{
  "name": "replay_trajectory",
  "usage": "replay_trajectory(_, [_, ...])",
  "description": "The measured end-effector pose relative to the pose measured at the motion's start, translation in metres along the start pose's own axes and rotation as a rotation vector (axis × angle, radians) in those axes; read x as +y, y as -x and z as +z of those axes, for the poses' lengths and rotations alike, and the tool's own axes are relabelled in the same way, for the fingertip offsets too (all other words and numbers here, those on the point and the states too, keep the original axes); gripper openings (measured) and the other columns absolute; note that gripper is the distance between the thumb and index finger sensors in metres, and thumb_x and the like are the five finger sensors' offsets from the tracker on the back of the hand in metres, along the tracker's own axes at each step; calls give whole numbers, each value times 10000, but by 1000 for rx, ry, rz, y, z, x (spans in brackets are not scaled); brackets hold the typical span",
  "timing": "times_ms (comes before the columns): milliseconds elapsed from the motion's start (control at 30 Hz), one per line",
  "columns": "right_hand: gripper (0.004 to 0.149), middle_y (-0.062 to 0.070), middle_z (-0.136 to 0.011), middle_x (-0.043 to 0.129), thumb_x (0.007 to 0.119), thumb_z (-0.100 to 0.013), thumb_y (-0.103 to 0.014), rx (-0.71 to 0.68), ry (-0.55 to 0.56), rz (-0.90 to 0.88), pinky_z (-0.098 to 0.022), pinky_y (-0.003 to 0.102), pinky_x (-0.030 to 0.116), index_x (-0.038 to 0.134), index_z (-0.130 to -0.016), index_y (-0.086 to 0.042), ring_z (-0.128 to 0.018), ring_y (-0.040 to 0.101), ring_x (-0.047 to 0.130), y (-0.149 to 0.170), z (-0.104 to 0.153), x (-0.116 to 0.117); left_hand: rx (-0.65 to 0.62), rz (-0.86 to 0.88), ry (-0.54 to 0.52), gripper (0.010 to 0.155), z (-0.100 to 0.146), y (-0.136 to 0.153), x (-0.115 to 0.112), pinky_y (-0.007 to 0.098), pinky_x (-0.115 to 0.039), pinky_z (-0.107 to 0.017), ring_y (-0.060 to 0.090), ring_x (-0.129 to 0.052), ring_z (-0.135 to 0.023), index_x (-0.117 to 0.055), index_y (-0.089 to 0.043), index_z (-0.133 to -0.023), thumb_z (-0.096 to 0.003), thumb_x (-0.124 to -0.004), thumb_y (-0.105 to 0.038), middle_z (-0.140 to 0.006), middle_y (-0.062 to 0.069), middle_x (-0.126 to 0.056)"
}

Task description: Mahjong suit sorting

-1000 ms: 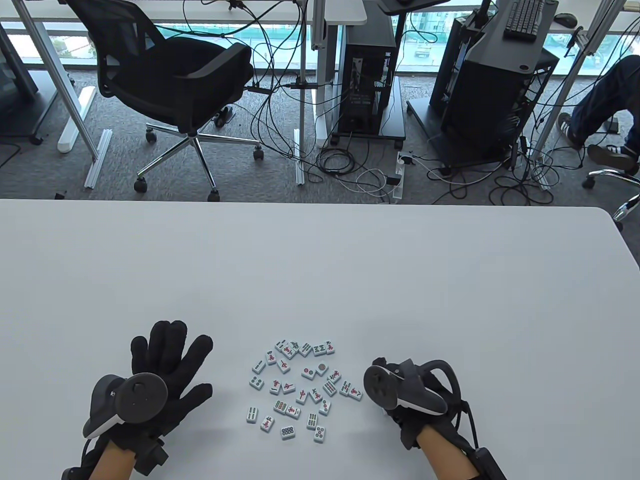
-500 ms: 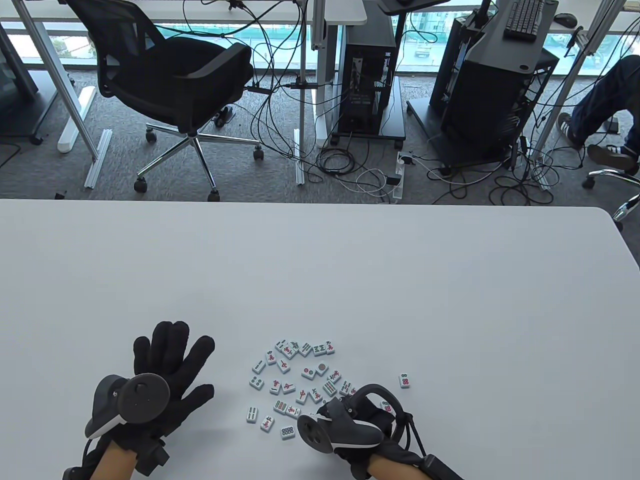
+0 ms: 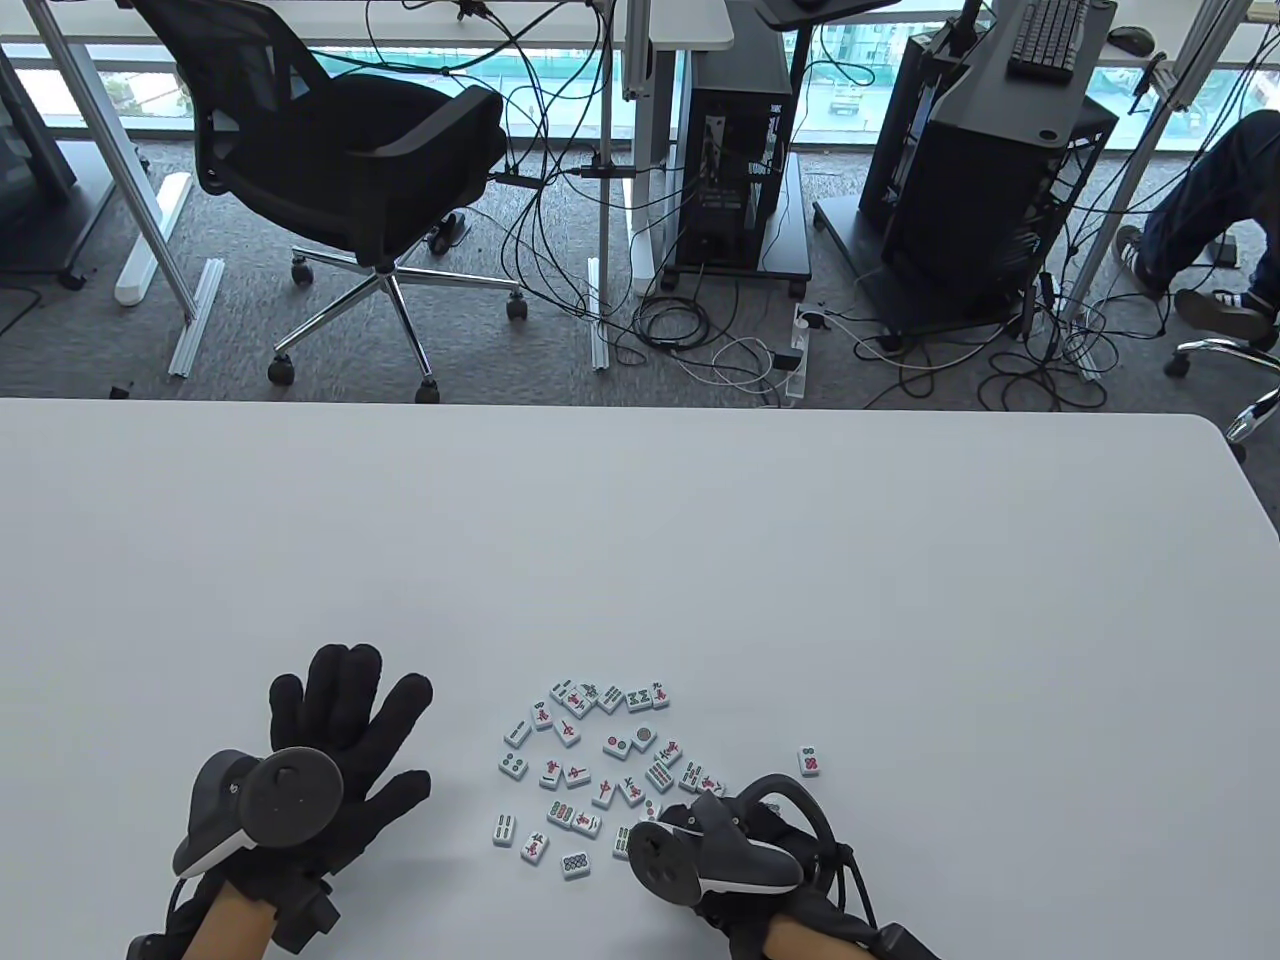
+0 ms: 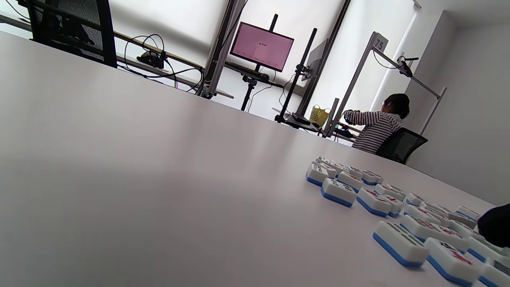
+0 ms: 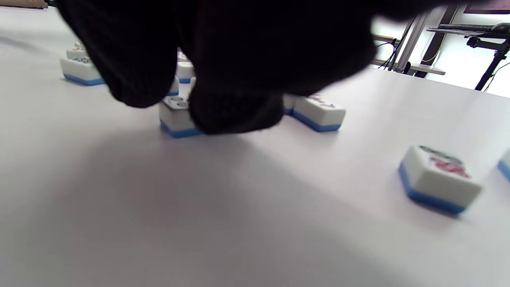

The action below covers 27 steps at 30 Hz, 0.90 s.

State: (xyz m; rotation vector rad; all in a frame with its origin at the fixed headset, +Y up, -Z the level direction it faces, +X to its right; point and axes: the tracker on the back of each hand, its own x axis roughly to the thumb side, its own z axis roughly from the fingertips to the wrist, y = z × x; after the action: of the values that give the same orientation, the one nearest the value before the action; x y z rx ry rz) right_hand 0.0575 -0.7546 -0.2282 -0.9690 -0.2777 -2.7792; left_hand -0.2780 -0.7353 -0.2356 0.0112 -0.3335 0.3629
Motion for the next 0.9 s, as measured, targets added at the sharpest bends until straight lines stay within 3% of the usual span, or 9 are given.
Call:
replay_trajectory(233, [576, 56, -423, 977, 886, -410, -368, -54, -33, 16, -82, 265, 813, 809, -823, 25, -118, 132, 909, -9, -8, 4, -2, 13, -4, 776, 0, 0, 0, 497, 136, -710, 96, 246, -1053, -164, -507, -1094, -453, -519, -760, -1077, -231, 192])
replay_trajectory(367, [573, 58, -444, 978, 897, -404, -367, -114, -113, -30, -104, 271, 817, 816, -841, -5, -140, 141, 915, 3, -9, -10, 1, 11, -5, 780, -1, 0, 0, 497, 141, -705, 97, 251, -1050, -160, -505, -1096, -453, -519, -760, -1077, -229, 195])
replay_trajectory(500, [571, 61, -466, 975, 897, -402, -357, -46, 8, -34, -123, 275, 820, 809, -859, -25, -162, 147, 918, 36, -7, -41, 5, 10, -9, 778, 0, 1, 1, 495, 142, -705, 96, 252, -1050, -161, -505, -1096, -454, -519, -760, -1076, -230, 195])
replay_trajectory(633, [573, 74, -511, 967, 889, -415, -336, 82, -8, -15, -165, 291, 833, 787, -884, -23, -211, 165, 931, 75, -9, -54, 7, 12, -10, 776, 0, 1, 1, 496, 141, -706, 96, 250, -1050, -164, -507, -1095, -453, -519, -760, -1077, -230, 193])
replay_trajectory(767, [572, 77, -539, 961, 881, -423, -325, 161, -57, -11, -187, 292, 837, 769, -906, -41, -236, 167, 935, 109, -12, -41, 5, 12, -11, 777, 0, 1, 2, 496, 140, -707, 96, 249, -1051, -164, -505, -1096, -453, -521, -759, -1077, -230, 193])
replay_trajectory(900, [562, 69, -536, 962, 878, -422, -329, 171, -76, 11, -180, 283, 837, 773, -904, -60, -230, 154, 933, 121, -14, -18, 9, 14, -9, 775, 0, 2, 1, 496, 138, -708, 95, 249, -1051, -164, -506, -1095, -454, -519, -759, -1076, -232, 193])
